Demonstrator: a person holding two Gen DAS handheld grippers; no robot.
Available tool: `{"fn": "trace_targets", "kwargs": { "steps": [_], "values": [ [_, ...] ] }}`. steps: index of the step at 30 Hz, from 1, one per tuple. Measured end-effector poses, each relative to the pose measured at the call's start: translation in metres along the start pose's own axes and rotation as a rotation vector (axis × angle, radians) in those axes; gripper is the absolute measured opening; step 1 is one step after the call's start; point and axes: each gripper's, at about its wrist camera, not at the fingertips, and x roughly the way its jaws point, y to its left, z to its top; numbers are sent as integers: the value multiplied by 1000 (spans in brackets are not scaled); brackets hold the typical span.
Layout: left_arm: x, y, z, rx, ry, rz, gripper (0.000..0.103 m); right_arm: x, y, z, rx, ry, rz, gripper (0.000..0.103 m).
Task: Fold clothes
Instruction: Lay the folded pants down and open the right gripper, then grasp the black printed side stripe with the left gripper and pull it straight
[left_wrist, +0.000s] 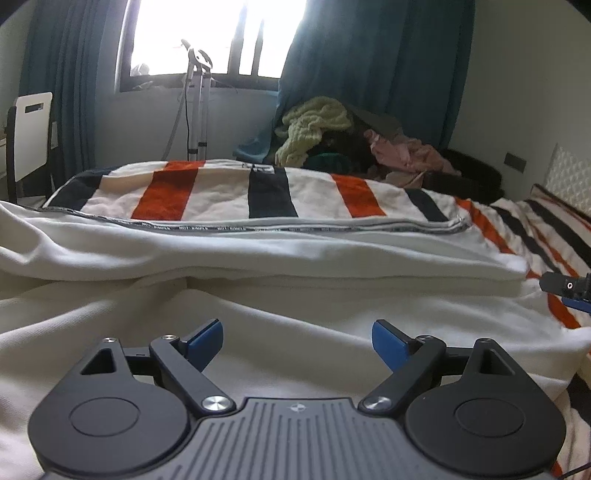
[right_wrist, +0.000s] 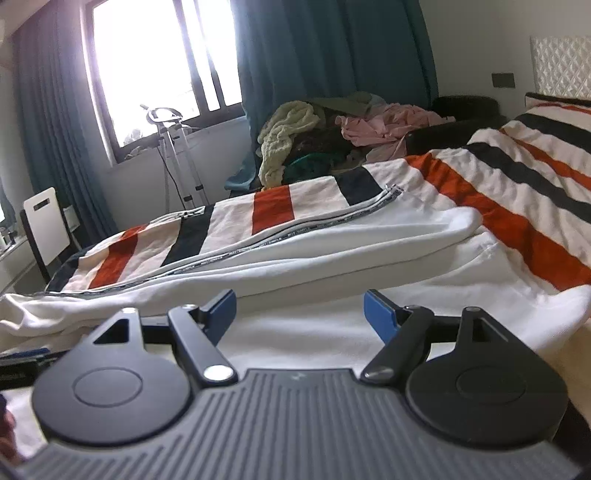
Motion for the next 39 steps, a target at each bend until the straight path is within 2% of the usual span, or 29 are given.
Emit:
{"fn": "trace_targets", "kwargs": {
  "steps": [7,18,21,26,31,36,39],
  "values": [
    [30,6,12,40,49,25,89,11,-3,-3,34,22,-18,78],
    [71,41,53,145,45,34,89,37,-3,-9,55,48,-42,78],
    [83,67,72,78,86,64,89,42,1,-12,29,41,-56,78],
    [107,130,112,-50,72,119,89,49,5,-14,20,20,-65,78],
    [153,173,146,72,90,165,89,60,8,-13,34,-7,-60,78],
    [217,198,159,261,267,66,89,77,12,-16,28,4,-53,78],
    [242,199,162,356,365,-45,89,89,15,-18,24,26,-49,78]
  ]
}}
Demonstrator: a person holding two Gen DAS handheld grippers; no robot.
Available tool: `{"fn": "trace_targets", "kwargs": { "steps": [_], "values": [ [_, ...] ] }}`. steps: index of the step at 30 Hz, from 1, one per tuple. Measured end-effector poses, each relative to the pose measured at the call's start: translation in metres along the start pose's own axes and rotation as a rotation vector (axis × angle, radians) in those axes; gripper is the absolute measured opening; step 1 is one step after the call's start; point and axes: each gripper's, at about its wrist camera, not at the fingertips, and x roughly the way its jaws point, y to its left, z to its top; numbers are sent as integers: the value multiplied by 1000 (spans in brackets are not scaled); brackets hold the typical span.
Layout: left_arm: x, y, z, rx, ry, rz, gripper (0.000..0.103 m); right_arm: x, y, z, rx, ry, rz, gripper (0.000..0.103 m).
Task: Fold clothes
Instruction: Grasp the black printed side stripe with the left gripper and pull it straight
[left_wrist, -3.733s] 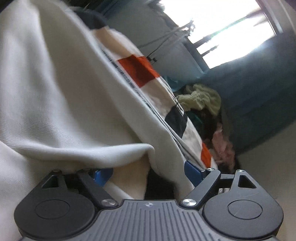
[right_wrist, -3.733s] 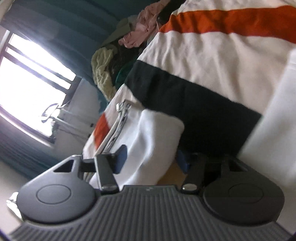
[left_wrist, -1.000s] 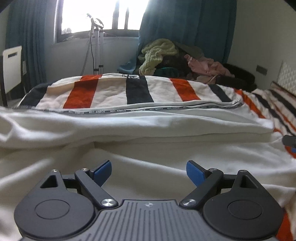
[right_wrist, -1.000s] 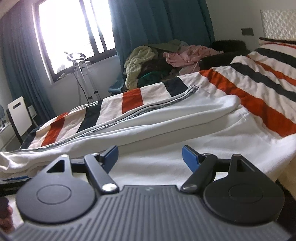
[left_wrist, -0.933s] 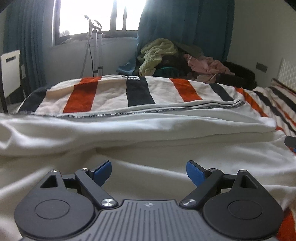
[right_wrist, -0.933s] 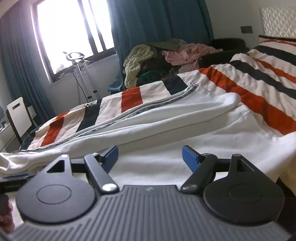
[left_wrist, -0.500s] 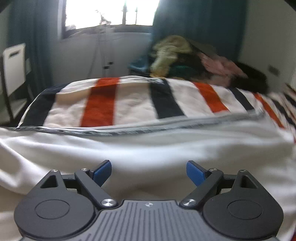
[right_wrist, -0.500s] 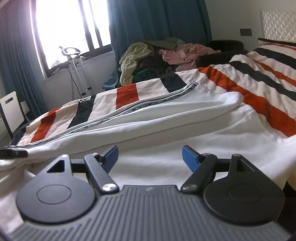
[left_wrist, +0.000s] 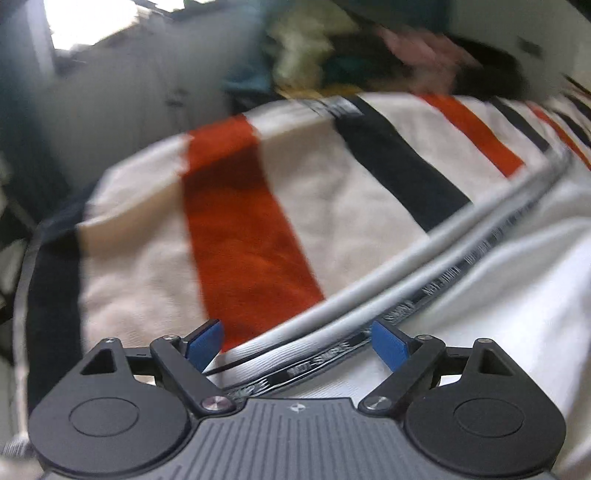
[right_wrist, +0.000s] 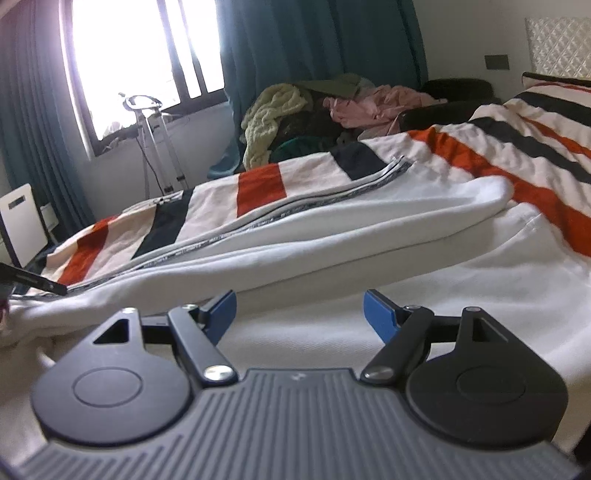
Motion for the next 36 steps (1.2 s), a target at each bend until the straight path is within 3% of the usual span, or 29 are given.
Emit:
{"fn": "trace_targets", "kwargs": {
  "steps": [3,5,8,9,14,18,21,24,26,30,35,36],
  "values": [
    [14,-4,7,107,39,-39,90,10,4,-2,-5,12,-4,78],
    [20,-6,12,155,52,-61,81,17,5,-3,0,28,-10,78],
    [20,-10,12,177,62,-104,58,26,6,-5,7,51,-20,78],
    [20,-12,11,183,64,-118,46,26,6,-5,7,51,-21,78],
    [4,-27,11,214,-21,-63,15,26,8,-6,4,51,-28,78],
    [-11,-37,19,215,-118,27,11,19,6,-4,12,36,-27,78],
    [-9,-47,32,198,-166,176,9,13,4,-2,20,19,-27,78],
    [6,-60,50,174,-172,354,9,12,3,-1,28,14,-25,78],
    [22,-64,60,120,-154,430,10,12,1,0,33,16,-22,78],
    [58,-62,62,45,-92,478,13,13,0,1,45,15,-17,78],
    [61,-68,59,-29,-119,514,16,17,-5,1,59,28,-13,78],
    [58,-71,59,-31,-122,518,23,18,-6,1,68,31,-10,78]
  ]
}}
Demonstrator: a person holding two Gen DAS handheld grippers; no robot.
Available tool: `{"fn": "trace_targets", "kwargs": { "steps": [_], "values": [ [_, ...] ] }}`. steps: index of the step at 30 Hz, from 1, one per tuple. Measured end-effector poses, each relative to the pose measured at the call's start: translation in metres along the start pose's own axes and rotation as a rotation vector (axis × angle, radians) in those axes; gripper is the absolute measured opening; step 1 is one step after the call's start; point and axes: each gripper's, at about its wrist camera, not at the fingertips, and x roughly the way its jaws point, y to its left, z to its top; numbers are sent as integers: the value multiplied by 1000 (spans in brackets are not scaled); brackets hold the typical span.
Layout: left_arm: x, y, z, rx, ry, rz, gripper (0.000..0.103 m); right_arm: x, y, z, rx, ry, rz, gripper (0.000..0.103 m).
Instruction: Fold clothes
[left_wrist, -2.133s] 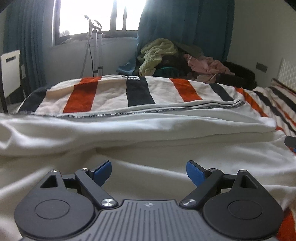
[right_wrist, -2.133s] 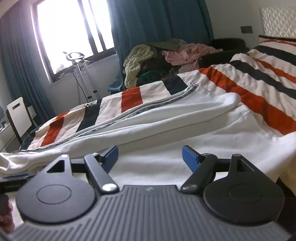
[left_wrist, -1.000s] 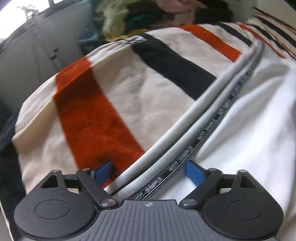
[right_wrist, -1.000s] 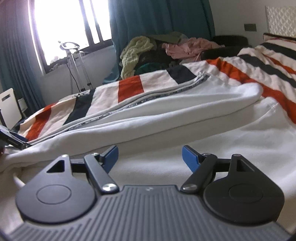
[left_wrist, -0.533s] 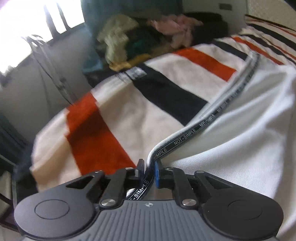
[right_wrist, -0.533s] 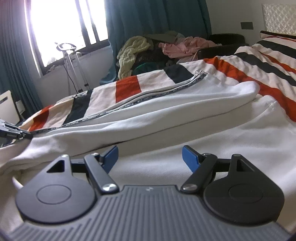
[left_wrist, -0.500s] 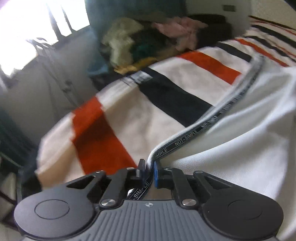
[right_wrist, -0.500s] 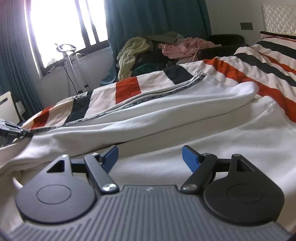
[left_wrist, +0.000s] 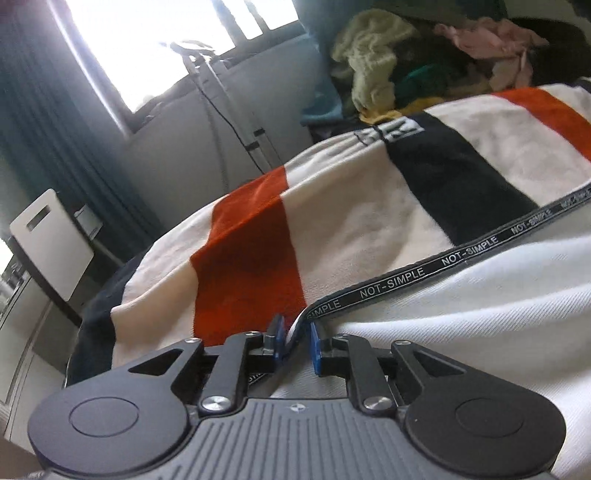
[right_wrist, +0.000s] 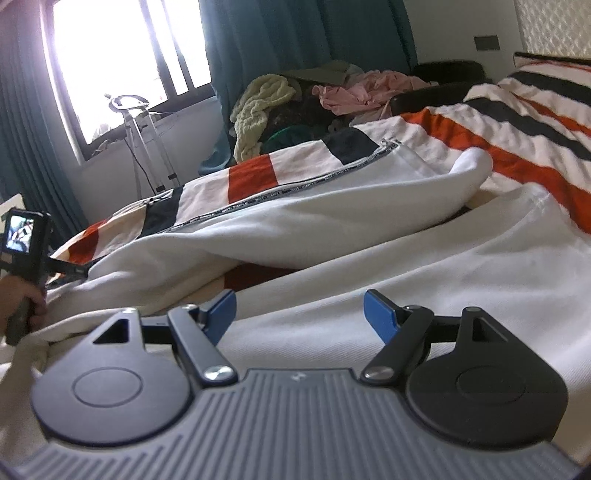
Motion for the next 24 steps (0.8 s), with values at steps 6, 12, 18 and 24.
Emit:
{"fn": "trace_targets", "kwargs": {
  "steps": [6,12,18,24],
  "values": [
    [-65,-4,-15,-116,-106,-122,61,-1,-15,13,64,-17,8,78],
    [-152,-25,-58,-273,-178,-343,66,4,-71,48,289,-13,54,78],
    [-176,-39,-98,-598,-91,-550,67,23,-135,69,523,3,37,75],
    [-138,-25,-120,-1020,74,-727,70,69,-181,75,670,68,-5,75]
  ]
}}
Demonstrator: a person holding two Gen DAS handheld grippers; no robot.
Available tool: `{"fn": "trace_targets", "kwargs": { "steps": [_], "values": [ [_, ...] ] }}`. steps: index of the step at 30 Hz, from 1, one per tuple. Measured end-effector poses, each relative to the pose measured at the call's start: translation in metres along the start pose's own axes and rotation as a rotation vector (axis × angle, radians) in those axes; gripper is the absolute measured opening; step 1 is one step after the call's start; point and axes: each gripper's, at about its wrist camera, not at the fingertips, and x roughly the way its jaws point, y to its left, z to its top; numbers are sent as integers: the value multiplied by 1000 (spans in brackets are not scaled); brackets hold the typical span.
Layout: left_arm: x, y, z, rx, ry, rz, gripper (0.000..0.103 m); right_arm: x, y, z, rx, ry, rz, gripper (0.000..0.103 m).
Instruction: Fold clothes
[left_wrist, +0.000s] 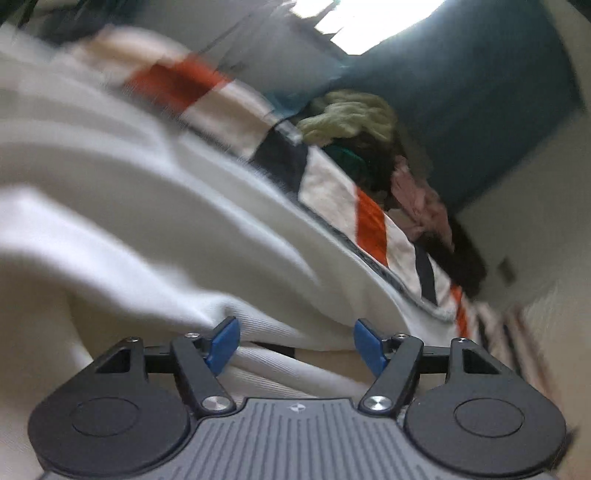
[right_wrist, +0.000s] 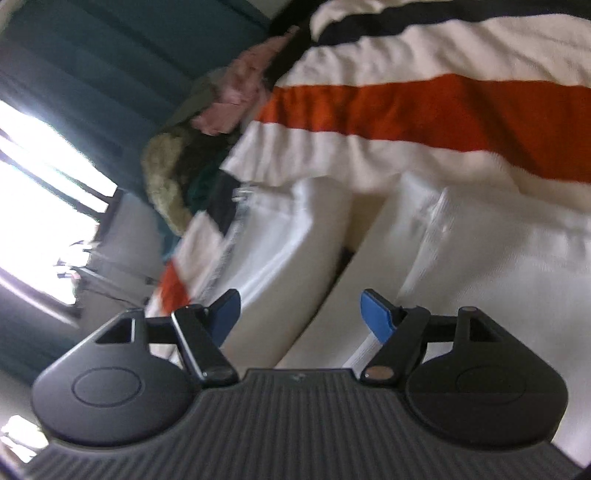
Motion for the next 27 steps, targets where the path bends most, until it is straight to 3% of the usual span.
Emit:
{"fn": "trace_targets", "kwargs": {
  "steps": [3,6,9,11,14,16,18,20,24,27],
  "values": [
    [-3,13,-2,-101,22,-30,70,23,-3,11,39,12,24,75],
    [-6,22,-3,-154,30,-47,70,36,-3,17,37,-33,0,73],
    [0,34,2,-241,27,-42,69,43,-8,23,61,-100,-59,56],
    [3,42,6,-306,10,-35,63,46,-10,24,71,-154,-110,27],
    [3,58,14,-387,-12,-25,41,52,-6,25,33,-191,-128,16],
    [-3,68,20,-385,-56,2,18,55,2,26,0,-209,-146,13],
    [-13,78,28,-370,-117,57,5,56,21,33,-53,-228,-173,12],
    [-17,92,33,-426,-126,28,3,57,45,42,-115,-250,-202,12],
    [-29,95,41,-425,-146,-18,2,71,107,76,-172,-230,-203,11],
    [-42,91,47,-407,-168,-76,2,71,165,101,-230,-261,-110,10]
  ]
}}
